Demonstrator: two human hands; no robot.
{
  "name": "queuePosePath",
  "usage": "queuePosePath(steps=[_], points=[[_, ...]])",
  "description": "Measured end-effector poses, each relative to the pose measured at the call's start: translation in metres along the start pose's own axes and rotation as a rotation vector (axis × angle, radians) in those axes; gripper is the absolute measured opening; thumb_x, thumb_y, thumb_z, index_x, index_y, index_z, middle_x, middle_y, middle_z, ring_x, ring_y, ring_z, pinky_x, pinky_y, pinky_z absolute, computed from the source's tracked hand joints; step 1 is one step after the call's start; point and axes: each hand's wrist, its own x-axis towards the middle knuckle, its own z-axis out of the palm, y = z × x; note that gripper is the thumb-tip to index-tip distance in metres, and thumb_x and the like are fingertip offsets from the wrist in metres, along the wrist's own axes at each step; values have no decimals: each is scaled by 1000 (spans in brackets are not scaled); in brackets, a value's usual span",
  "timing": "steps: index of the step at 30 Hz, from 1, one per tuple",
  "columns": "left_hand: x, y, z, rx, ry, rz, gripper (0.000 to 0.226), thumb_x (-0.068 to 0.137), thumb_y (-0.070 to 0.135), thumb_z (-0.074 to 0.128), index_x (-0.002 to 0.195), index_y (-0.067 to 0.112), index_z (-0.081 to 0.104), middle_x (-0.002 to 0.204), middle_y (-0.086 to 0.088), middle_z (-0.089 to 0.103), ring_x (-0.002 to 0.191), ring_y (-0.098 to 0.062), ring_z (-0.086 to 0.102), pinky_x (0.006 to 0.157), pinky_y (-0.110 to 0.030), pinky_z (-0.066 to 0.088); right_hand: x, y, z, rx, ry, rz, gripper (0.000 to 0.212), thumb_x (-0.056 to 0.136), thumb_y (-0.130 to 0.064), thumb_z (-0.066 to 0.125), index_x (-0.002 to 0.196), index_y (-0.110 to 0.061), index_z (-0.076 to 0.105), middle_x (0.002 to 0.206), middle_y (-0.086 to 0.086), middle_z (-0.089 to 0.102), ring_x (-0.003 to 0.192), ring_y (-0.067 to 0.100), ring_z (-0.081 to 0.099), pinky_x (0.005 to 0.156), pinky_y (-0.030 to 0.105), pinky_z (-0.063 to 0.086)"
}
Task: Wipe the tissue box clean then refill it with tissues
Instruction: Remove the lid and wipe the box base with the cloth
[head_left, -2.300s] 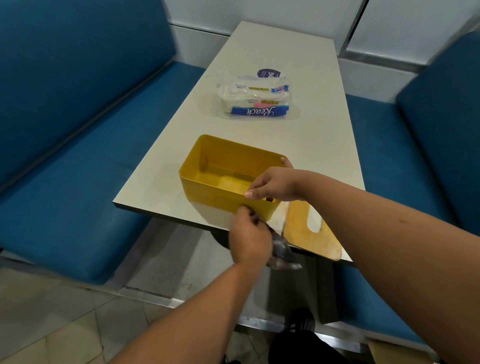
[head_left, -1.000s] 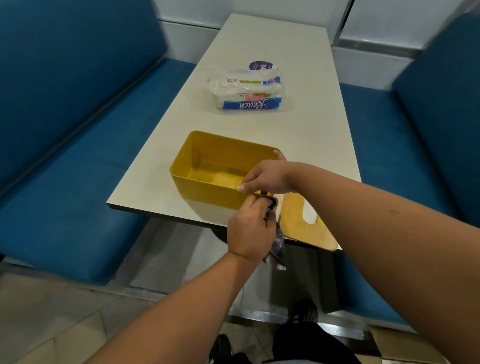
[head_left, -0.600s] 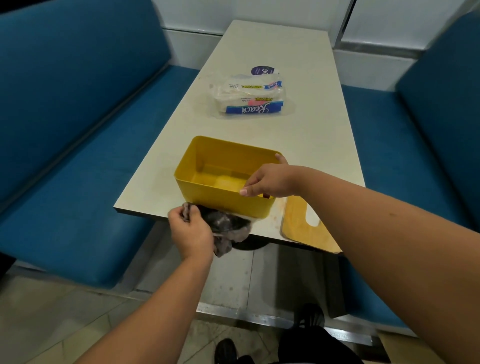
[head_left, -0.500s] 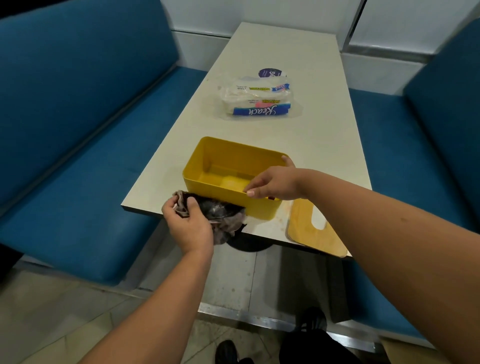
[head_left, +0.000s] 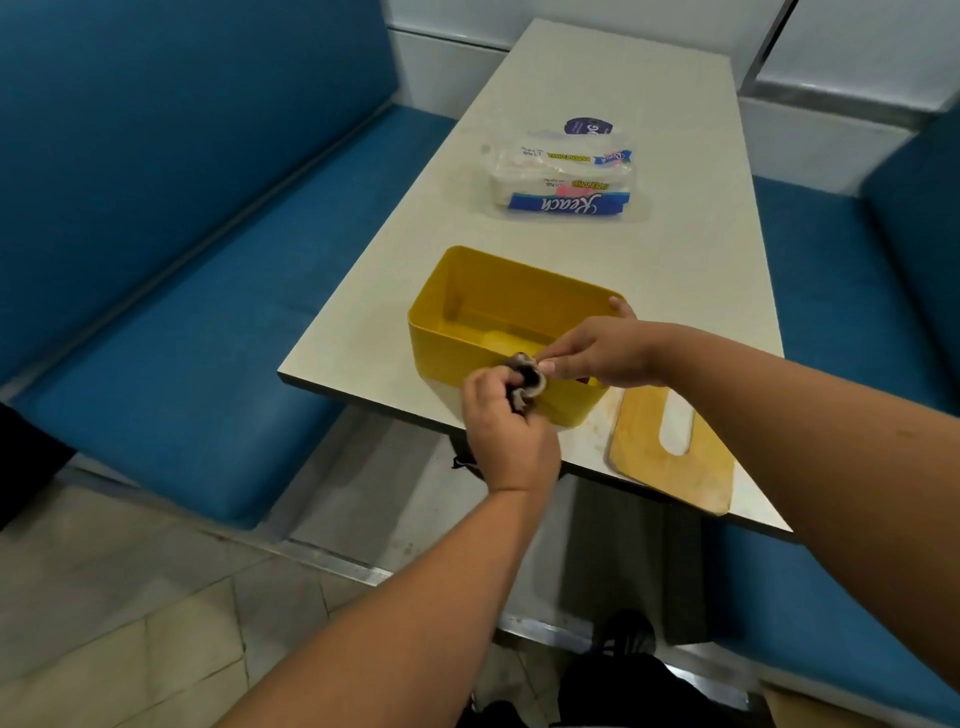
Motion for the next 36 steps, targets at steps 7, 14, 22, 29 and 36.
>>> queuePosePath(steps=[7, 14, 22, 29, 36], points=[[-24, 1, -4, 14, -492, 162, 22, 74, -9, 65, 81, 12, 61, 91, 0, 59, 82, -9, 55, 75, -19, 49, -4, -1, -2, 34, -1, 13, 36, 95, -52, 41, 124, -40, 58, 135, -9, 56, 143, 14, 21, 110, 48, -23], [46, -4, -41, 29, 143, -185, 20, 83, -1, 62, 88, 15, 51, 99, -2, 52, 81, -15, 51, 74, -24, 47, -5, -5, -1, -2, 0, -4, 39, 96, -52, 38, 127, -39, 57, 140, -9, 51, 144, 18, 20, 110, 53, -22], [-7, 7, -5, 38, -224, -27, 16, 84, 2, 60, 84, 15, 51, 97, 1, 48, 83, -15, 49, 73, -29, 46, -2, -3, -2, 20, 4, 7, 33, 96, -51, 40, 121, -44, 60, 134, -13, 56, 142, 14, 24, 111, 51, -21], [64, 40, -71, 45, -296, -102, 32, 80, -2, 54, 87, 29, 57, 86, 5, 61, 78, -11, 56, 64, -25, 46, -10, -4, 0, 23, 132, -14, 37, 89, -60, 46, 113, -41, 65, 122, -10, 64, 133, 15, 39, 113, 53, -17], [171, 63, -90, 721, -294, -14, 18, 80, 37, 57, 84, 21, 64, 81, 2, 59, 78, -21, 55, 64, -30, 47, -21, -7, -18, -131, 766, 386, 35, 87, -46, 55, 102, -15, 50, 88, 3, 59, 80, 23, 58, 71, 40, 53]])
